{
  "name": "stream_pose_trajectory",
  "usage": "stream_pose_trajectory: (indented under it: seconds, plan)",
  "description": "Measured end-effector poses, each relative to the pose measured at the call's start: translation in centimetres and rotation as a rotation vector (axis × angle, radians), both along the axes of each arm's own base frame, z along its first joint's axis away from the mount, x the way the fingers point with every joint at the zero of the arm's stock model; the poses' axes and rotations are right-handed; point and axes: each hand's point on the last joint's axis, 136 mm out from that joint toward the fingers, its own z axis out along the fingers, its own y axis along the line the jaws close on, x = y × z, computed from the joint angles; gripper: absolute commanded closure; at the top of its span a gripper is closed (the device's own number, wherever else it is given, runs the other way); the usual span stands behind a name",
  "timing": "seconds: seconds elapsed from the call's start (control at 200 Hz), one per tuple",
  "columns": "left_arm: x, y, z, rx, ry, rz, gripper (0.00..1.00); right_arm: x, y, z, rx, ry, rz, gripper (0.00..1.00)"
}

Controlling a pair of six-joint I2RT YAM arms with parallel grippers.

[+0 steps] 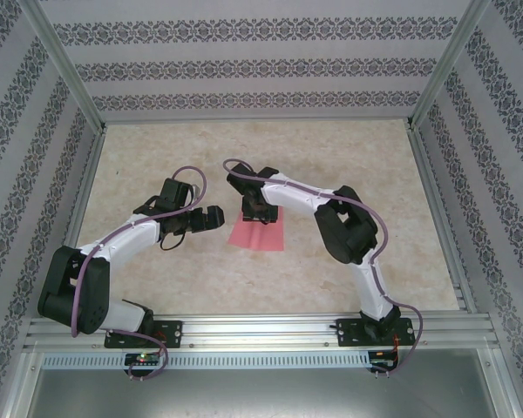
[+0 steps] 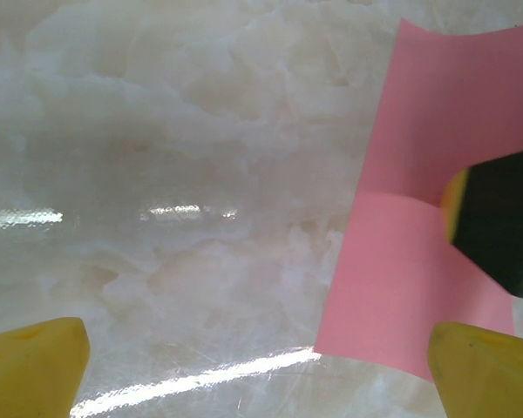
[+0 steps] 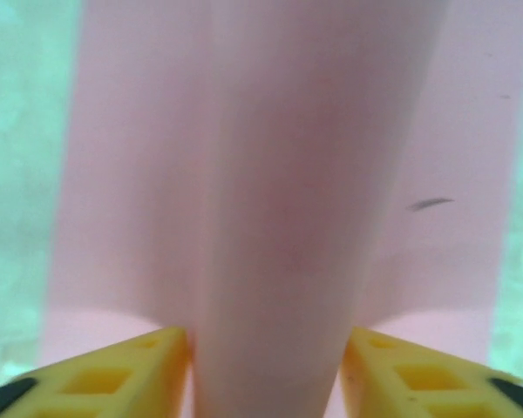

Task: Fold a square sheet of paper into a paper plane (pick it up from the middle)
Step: Fold the square sheet of paper in half at the center of the table.

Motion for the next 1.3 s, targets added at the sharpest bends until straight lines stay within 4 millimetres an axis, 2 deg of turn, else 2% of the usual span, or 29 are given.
stream_pose_trajectory:
  seconds: [0.15,0.325,0.455,0.555,0.734,0.894,0.994,1.134,1.299]
  plan:
    - [0.0,0.0,0.0,0.000,-0.001,0.000,0.00,-0.3,0.1,3.5,0.080,-0.054,-0.001,0.65]
    - [0.0,0.0,0.1,-0.001,0.000,0.000,0.00,-0.8,0.8,7.2,0.245,-0.118,0.000,0.63]
    - [0.0,-0.1,0.1,-0.004,0.001,-0.002,0.00,-1.3,1.4,8.7,0.411,-0.138,-0.002,0.61]
    - [-0.1,-0.3,0.2,-0.016,0.005,-0.010,0.00,-1.4,1.1,7.8,0.500,-0.122,-0.027,0.59]
    - [-0.5,-1.0,0.4,-0.055,0.019,-0.034,0.00,-2.8,-0.8,3.2,0.518,-0.043,-0.077,0.55]
    - [-0.7,-1.6,0.7,-0.085,0.025,-0.056,0.00,-3.7,-2.4,1.0,0.499,-0.010,-0.106,0.45]
    - [-0.8,-2.1,1.0,-0.105,0.026,-0.071,0.00,-3.8,-2.9,0.7,0.481,-0.005,-0.106,0.37]
    - [-1.1,-3.1,1.4,-0.128,0.028,-0.107,0.01,-4.3,-3.8,0.4,0.434,0.002,-0.104,0.34]
    - [-1.3,-4.5,2.0,-0.143,0.022,-0.151,0.03,-4.4,-4.8,2.0,0.410,-0.039,-0.112,0.33]
